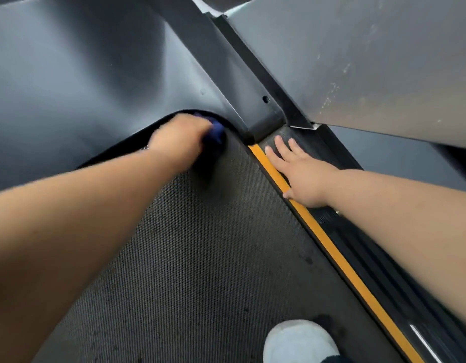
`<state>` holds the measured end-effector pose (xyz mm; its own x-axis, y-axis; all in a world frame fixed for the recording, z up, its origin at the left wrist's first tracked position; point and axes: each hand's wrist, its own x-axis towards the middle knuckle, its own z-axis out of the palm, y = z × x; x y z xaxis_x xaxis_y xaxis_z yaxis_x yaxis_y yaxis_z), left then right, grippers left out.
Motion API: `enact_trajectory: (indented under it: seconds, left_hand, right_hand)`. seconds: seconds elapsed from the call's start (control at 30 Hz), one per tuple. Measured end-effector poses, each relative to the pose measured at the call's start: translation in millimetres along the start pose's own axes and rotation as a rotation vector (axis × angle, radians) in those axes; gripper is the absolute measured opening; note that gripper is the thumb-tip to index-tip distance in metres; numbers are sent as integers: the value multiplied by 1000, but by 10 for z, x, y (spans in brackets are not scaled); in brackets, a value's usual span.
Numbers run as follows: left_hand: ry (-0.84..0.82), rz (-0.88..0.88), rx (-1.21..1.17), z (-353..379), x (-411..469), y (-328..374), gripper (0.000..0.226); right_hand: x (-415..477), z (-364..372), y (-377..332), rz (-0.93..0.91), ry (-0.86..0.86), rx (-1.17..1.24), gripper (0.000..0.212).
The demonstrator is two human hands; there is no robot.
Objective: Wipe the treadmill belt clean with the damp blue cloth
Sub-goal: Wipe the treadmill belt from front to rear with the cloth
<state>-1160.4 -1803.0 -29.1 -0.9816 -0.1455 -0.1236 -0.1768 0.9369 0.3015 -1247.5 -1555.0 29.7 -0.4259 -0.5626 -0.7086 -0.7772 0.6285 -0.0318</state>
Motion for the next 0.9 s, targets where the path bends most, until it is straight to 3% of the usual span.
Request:
enact_trajectory:
  seconds: [0.1, 0.17, 0.27, 0.37, 0.53, 0.7, 0.83, 0.9]
  left_hand:
    - [193, -193, -46, 64, -75, 95, 19]
    - [188, -239, -124, 271, -273, 472, 10]
    - [78, 48, -204, 556, -740, 917, 24]
    - [2, 318, -174, 470, -768, 734, 33]
    - [212, -106, -22, 74, -298, -68, 26]
    - [236, -148, -85, 314, -624, 282, 14]
    - [49, 254, -151, 560, -1323, 618, 33]
    - [40, 274, -96, 393, -1182, 381, 39]
  right_hand:
    - [10, 18, 23, -4, -2, 16, 100]
    - [15, 25, 17, -5, 3, 13, 100]
    - [-5, 15, 25, -13, 15, 1, 100]
    - [-24, 10, 6, -15, 27, 5, 100]
    - [-22, 125, 35, -12, 88, 76, 97]
    - [-49, 150, -17, 11, 121, 35, 93]
    - [-27, 229, -299, 29, 328, -120, 71]
    - [17, 283, -493, -82, 381, -170, 64]
